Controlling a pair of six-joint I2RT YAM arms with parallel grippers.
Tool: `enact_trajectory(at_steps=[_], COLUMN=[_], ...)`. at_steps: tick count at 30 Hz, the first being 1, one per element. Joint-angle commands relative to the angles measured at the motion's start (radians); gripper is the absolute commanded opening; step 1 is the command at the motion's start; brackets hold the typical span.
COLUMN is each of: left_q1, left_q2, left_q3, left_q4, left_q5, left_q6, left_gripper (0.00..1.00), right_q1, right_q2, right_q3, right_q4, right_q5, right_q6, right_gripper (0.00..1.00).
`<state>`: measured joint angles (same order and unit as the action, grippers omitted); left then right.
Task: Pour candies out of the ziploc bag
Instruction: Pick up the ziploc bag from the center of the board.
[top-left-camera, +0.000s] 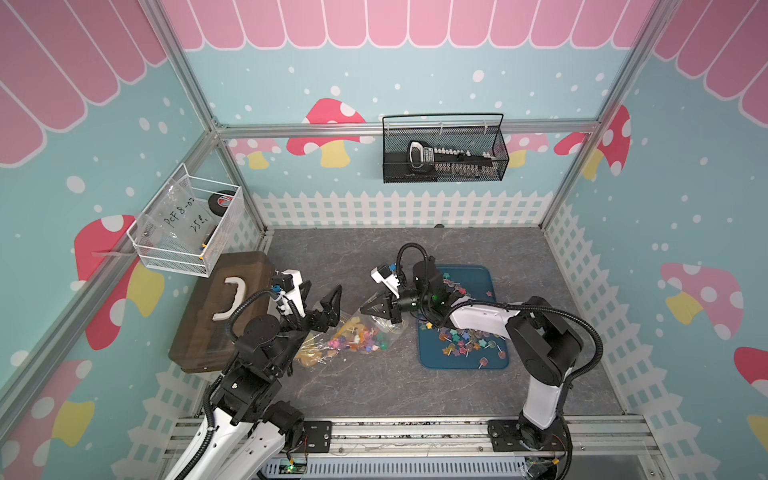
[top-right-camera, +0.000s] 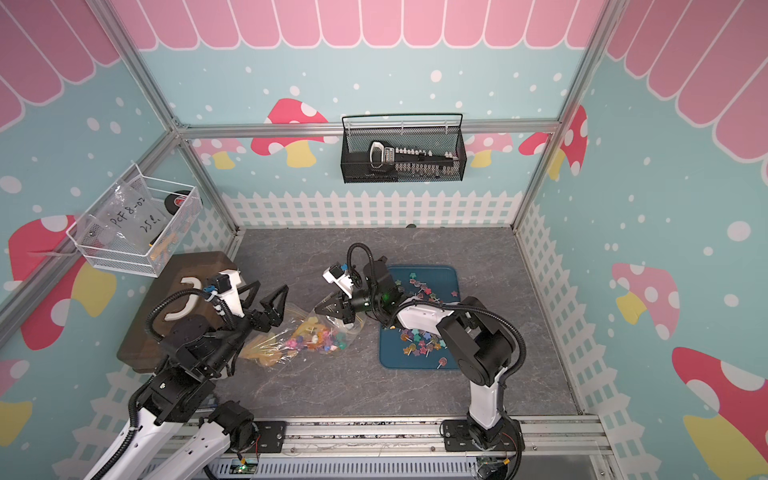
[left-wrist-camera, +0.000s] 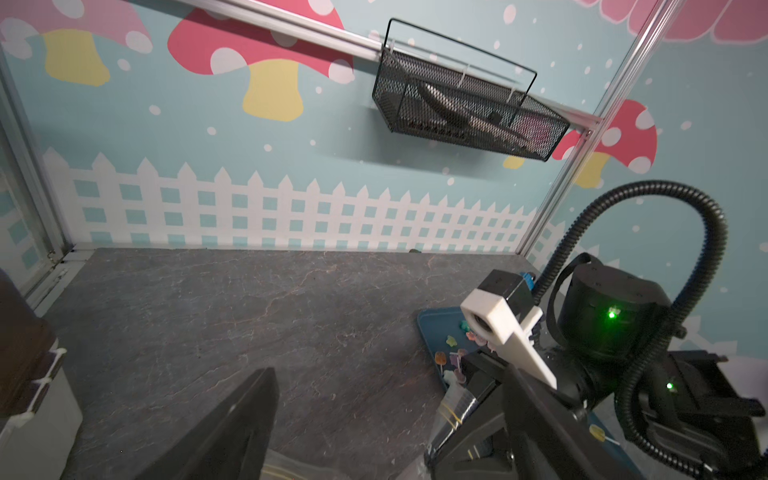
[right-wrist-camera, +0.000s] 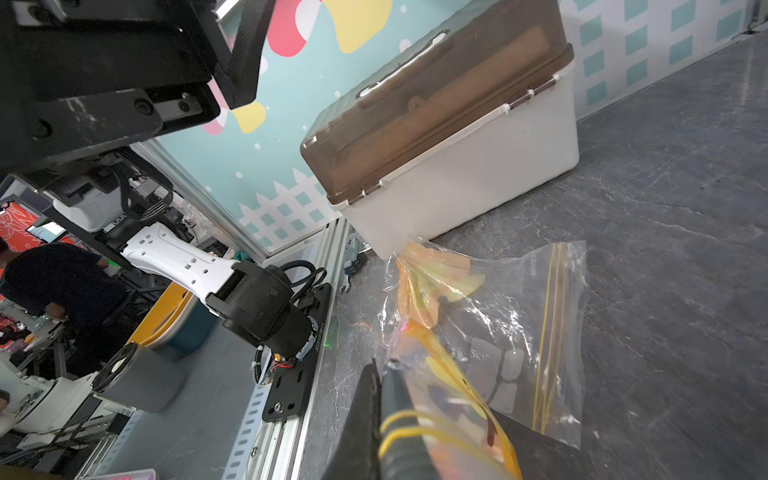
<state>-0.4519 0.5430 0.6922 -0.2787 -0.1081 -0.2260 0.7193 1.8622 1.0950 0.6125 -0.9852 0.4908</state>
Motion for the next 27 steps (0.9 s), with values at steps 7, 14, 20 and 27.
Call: enact_trajectory(at_steps=[7,14,20,27], left_q1=[0.005,0.005,0.007,0.009], left_q2=[0.166,0.198,0.173,0.222], left_q3=[0.164,0.176,0.131,0.125], left_q4=[-0.374,-0.502,-0.585,-0.637], left_q5=[-0.06,-0.001,0.103,0.188], left_q6=[0.127,0.441,0.678,0.768], left_gripper=[0.84,0.88,0.96,0.96], right_q1=[-0.046,-0.049,-0.049,-0.05], right_q2=[0.029,0.002,-0.073,-0.155], right_q3=[0.037,0.004,-0.006,-0.006], right_q4=[0.044,0.005,-0.184,-0.363], right_q5=[-0.047,-0.068,-0.077,-0.074], right_q6=[-0.038,-0.094,-0.239,-0.37], right_gripper=[0.0,0.0,0.0,0.0])
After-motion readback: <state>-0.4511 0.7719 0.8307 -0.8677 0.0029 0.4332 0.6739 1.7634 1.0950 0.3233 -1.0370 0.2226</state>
